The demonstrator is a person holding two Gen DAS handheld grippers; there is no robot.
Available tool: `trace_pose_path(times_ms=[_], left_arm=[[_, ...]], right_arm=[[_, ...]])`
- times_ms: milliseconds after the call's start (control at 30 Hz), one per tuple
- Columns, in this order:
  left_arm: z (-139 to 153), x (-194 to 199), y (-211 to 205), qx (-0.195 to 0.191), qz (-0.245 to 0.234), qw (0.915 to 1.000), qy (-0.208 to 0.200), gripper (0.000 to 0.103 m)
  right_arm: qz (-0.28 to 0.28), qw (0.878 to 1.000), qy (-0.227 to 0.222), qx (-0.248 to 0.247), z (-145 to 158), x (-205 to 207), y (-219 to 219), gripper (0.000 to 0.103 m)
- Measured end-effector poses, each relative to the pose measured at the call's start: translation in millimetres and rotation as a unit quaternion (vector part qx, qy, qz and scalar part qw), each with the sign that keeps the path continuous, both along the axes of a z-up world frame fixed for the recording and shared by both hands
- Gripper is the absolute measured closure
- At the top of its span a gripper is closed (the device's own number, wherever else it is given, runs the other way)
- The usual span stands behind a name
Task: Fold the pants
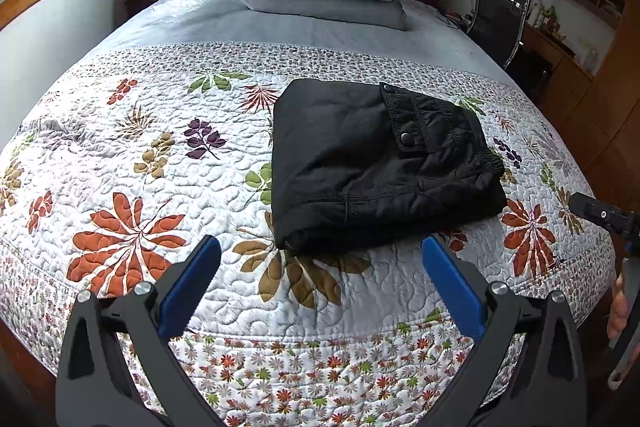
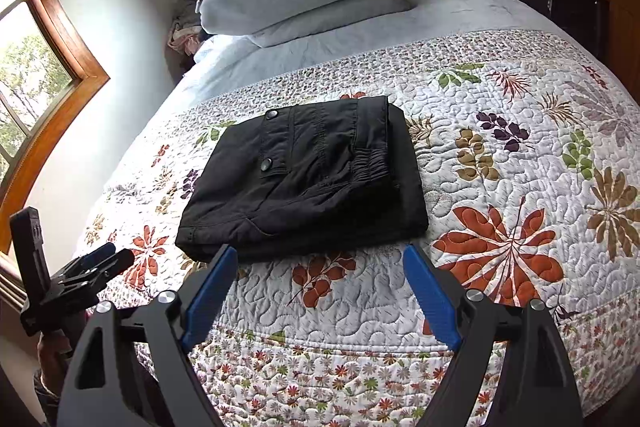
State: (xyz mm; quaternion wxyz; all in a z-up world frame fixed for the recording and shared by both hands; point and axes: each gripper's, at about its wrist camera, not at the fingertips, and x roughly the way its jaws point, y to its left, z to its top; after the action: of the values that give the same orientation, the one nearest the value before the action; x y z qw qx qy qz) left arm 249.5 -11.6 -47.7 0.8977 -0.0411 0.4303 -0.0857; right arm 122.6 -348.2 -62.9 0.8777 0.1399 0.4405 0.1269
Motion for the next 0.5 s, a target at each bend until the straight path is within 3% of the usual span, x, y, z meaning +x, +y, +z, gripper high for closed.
trace_pose_path(times_ms=[500], left_arm=[[47, -43, 2, 0.034, 0.025, 0.9977, -0.052, 0.003]], right_arm=[[0.009, 0.998, -0.036, -0.047, 37, -37, 25, 0.015]])
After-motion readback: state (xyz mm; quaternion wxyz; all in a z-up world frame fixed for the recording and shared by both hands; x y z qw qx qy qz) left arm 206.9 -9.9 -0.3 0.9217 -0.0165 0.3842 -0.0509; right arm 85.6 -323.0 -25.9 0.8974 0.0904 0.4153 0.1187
